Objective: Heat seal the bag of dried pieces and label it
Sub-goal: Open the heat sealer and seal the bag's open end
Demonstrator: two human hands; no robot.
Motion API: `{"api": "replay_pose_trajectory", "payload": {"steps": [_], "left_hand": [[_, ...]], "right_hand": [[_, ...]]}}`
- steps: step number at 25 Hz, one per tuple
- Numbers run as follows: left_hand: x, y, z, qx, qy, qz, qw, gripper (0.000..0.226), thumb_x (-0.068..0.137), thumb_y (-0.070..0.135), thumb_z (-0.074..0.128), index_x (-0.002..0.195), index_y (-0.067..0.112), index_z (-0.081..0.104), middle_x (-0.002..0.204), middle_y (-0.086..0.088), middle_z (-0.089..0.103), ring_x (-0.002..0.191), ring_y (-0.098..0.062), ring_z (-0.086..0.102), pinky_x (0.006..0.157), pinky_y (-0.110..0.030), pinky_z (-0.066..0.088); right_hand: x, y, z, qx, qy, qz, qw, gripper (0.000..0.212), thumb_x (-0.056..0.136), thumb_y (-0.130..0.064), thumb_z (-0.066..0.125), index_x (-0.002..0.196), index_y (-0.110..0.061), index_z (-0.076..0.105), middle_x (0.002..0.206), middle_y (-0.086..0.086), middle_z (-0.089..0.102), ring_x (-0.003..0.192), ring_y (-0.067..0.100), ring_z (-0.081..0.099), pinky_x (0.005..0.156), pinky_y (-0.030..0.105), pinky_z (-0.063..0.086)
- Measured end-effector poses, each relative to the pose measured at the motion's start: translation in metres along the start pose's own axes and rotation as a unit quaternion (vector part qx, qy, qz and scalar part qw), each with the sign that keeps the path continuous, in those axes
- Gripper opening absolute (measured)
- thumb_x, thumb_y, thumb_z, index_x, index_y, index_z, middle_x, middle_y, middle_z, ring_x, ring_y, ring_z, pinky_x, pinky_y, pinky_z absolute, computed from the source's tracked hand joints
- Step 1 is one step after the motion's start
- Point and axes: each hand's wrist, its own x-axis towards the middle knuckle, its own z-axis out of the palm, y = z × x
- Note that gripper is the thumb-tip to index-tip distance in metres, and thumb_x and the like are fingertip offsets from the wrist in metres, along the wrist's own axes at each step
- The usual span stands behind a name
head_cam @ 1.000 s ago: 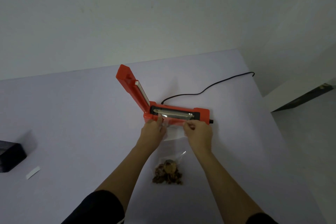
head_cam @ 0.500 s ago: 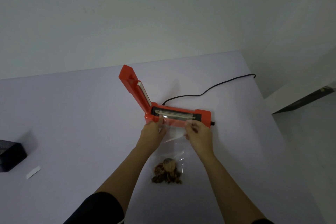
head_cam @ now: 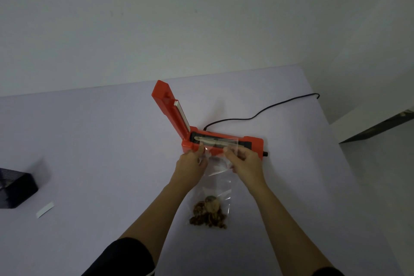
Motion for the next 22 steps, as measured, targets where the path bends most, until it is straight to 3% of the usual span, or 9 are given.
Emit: {"api": "replay_pose_trajectory", "payload": {"steps": [5,9,11,14,18,22], "left_hand": [[-0.002,-0.007,-0.005,-0.010,0.045,0.005,0.999,0.036,0.092,0.014,0.052,0.128,0.014,0.053,0.094,-0.015,0.070,0.077,-0.028,0.065,0.076,-0.032,0.054],[-0.005,-0.009,-0.005,-0.005,0.067,0.019,0.998,0.032,0.092,0.017,0.055,0.123,0.012,0.058,0.094,-0.014,0.072,0.076,-0.028,0.068,0.080,-0.031,0.055],[-0.003,-0.010,-0.004,0.009,0.051,0.026,0.998,0.031,0.093,0.020,0.053,0.122,0.011,0.059,0.097,-0.014,0.072,0.079,-0.028,0.068,0.082,-0.033,0.055],[0.001,-0.009,-0.006,0.019,0.034,0.025,0.999,0.028,0.094,0.021,0.051,0.119,0.010,0.060,0.102,-0.014,0.070,0.087,-0.030,0.067,0.083,-0.033,0.053],[0.002,-0.009,-0.005,-0.005,0.031,0.000,1.000,0.027,0.095,0.020,0.049,0.116,0.010,0.061,0.103,-0.014,0.070,0.090,-0.031,0.067,0.083,-0.031,0.052],[0.003,-0.011,-0.001,-0.010,0.034,-0.007,0.999,0.027,0.094,0.016,0.051,0.118,0.011,0.060,0.102,-0.014,0.070,0.088,-0.030,0.067,0.082,-0.030,0.052]], "right_hand": [[0.006,0.000,0.001,-0.026,0.007,-0.017,1.000,0.013,0.082,-0.023,0.068,0.092,-0.016,0.073,0.085,0.000,0.073,0.055,0.008,0.065,0.060,0.024,0.054],[0.009,0.007,0.003,-0.049,0.015,-0.036,0.998,0.014,0.082,-0.025,0.067,0.092,-0.017,0.073,0.083,0.000,0.074,0.066,0.013,0.068,0.067,0.032,0.058],[0.008,0.007,0.004,-0.053,0.013,-0.049,0.997,0.015,0.083,-0.023,0.067,0.095,-0.015,0.073,0.082,-0.002,0.073,0.071,0.010,0.068,0.067,0.028,0.057],[0.005,0.002,0.007,-0.065,-0.002,-0.095,0.993,0.013,0.085,-0.018,0.064,0.095,-0.015,0.073,0.071,-0.010,0.068,0.060,0.002,0.063,0.057,0.014,0.052],[0.004,-0.001,0.012,-0.079,-0.008,-0.147,0.986,0.014,0.086,-0.019,0.065,0.097,-0.015,0.073,0.070,-0.004,0.071,0.059,0.007,0.064,0.060,0.020,0.055],[0.003,0.003,0.011,-0.063,-0.016,-0.166,0.984,0.016,0.085,-0.017,0.066,0.099,-0.013,0.072,0.073,-0.004,0.071,0.061,0.005,0.064,0.060,0.015,0.053]]}}
